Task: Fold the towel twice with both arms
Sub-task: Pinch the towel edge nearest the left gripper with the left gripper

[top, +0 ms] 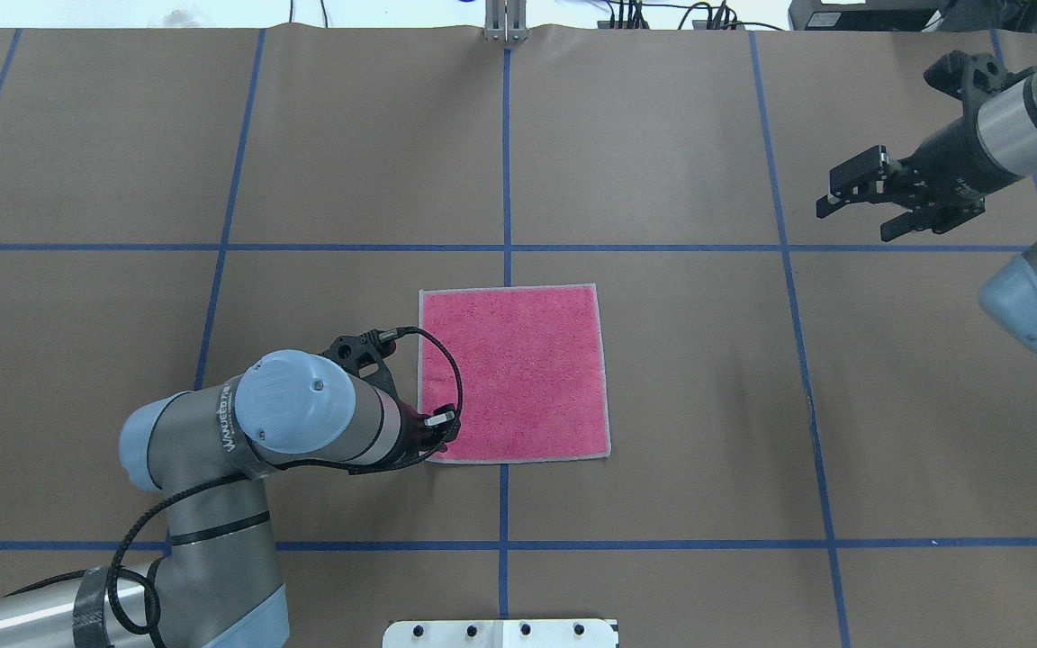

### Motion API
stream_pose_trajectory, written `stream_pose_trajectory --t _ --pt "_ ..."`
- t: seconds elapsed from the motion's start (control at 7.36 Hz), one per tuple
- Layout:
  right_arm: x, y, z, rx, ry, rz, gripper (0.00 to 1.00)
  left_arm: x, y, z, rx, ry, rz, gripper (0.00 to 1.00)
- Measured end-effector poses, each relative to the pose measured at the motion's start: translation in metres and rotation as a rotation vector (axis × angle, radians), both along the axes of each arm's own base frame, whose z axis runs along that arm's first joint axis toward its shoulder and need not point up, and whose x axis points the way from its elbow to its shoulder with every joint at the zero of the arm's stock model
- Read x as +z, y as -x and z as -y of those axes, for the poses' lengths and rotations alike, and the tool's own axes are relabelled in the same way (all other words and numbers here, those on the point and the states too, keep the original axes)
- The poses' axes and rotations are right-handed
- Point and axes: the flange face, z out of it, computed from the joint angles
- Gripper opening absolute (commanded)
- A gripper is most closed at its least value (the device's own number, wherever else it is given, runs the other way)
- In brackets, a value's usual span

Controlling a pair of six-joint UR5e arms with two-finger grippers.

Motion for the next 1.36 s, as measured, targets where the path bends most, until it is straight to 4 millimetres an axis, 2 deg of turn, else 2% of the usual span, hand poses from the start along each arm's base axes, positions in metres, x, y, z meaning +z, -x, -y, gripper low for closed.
stream_pose_trajectory --t 0.14,0.41,0.68,0.81,1.36 --pt "0.0003 -0.0001 -0.0001 0.000 0.000 0.000 0.99 0.0004 -0.0001 -0.0002 0.000 0.000 0.001 0.42" --pt "0.0002 -0.0002 -0.0004 0.000 -0.001 0.000 0.99 0.0002 -0.0002 -0.0003 0.000 0.000 0.000 0.33" --pt "-0.0006 -0.0004 -0.0006 0.001 0.001 0.001 0.99 -0.0002 -0.0007 -0.0002 -0.006 0.010 0.000 0.07" --pt "-0.0016 -0.0004 -0.0007 0.003 0.002 0.003 0.99 -0.0016 -0.0018 -0.0013 -0.023 0.039 -0.003 0.00" --pt "-0.0071 0.0017 -0.0018 -0.004 -0.004 0.011 0.99 -0.0089 -0.0016 -0.0032 -0.053 0.078 -0.017 0.00"
